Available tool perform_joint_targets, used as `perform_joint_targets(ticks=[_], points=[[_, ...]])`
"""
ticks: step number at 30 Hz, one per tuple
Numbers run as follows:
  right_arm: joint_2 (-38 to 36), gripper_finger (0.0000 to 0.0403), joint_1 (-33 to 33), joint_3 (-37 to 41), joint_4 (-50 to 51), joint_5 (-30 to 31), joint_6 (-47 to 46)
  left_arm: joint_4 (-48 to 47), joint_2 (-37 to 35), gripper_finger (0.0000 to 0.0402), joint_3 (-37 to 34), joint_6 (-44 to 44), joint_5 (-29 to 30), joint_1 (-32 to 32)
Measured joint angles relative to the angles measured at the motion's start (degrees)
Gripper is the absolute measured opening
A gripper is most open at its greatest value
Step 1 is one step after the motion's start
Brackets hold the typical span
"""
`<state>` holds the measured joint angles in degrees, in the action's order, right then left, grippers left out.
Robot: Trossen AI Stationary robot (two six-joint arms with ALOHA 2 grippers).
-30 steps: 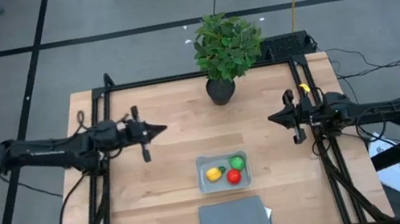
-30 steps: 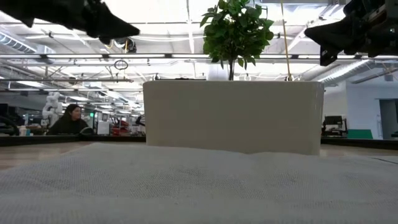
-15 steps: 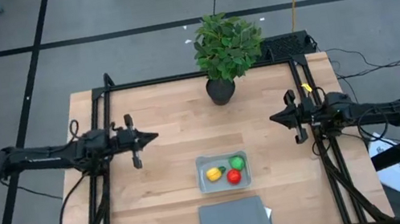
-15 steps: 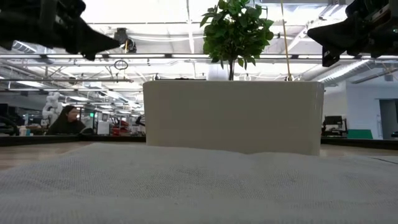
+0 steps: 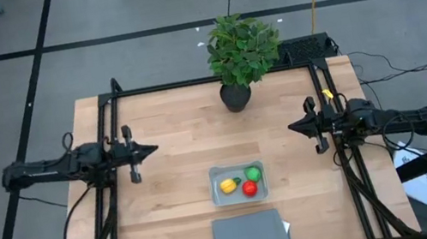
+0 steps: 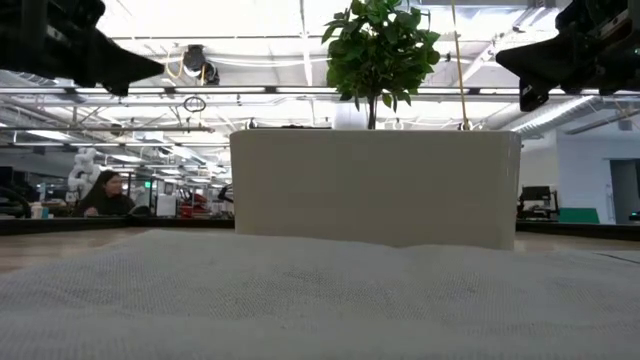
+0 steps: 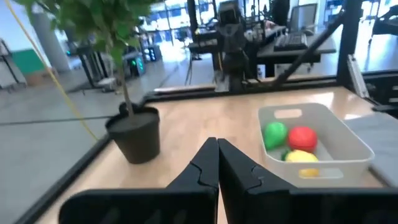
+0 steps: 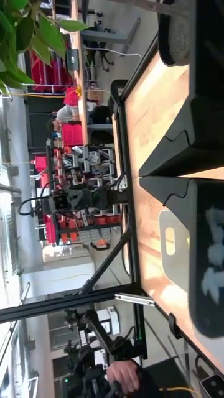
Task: Pick and placing Produce into tupperware
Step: Return to Home Position
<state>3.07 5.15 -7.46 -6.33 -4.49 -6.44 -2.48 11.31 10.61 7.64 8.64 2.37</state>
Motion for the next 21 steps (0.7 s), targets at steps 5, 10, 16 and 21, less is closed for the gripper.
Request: perform_joint_targets(ticks=[5,10,16,21], points=[[0.0,0.0,0.0,0.0,1.0,0.0,0.8,-1.5,-0.4,0.0,0.0,-0.7,-5.1,0.0],[0.0,0.0,0.0,0.0,1.9,0.0,1.5,-2.2,-0.4,0.0,0.0,-0.5,-5.6,0.0],[0.0,0.0,0.0,0.0,2.5,0.0,1.3,0.5,-0.4,0.0,-3.3,-2.6,-6.3,0.0],[0.0,0.0,0.0,0.0,3.7,-0.1,1.1,2.6,-0.4,0.0,-5.6,-3.8,-6.6,0.0]])
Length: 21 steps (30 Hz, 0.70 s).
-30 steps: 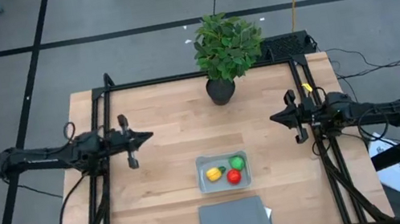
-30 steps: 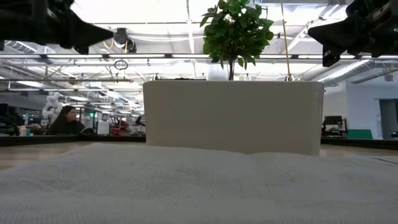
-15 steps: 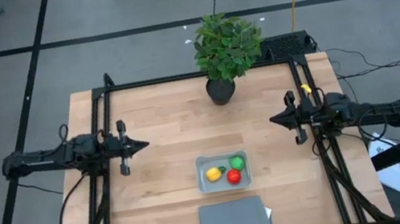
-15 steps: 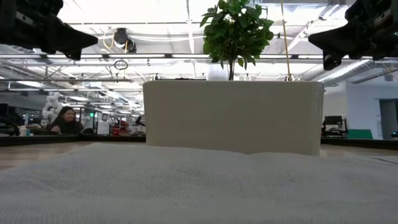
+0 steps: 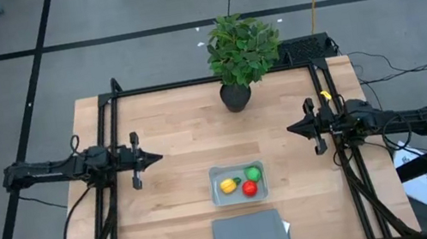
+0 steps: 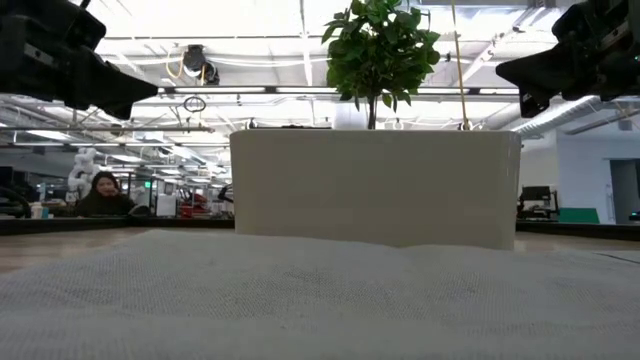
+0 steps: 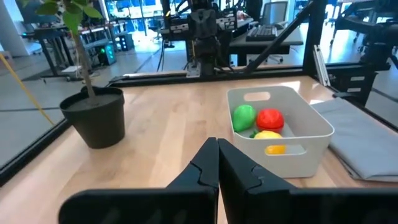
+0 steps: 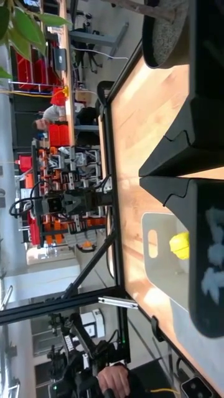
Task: Pick and placing Produce into tupperware
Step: Return to Home Position
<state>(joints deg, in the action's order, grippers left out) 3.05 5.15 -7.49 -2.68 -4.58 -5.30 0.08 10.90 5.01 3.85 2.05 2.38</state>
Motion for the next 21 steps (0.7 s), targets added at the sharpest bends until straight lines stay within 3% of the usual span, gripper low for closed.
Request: perform_joint_targets(ticks=[21], points=[[0.0,0.0,0.0,0.0,-4.8,0.0,1.5,3.2,0.0,0.0001,-0.8,-2.7,-0.5,0.0]])
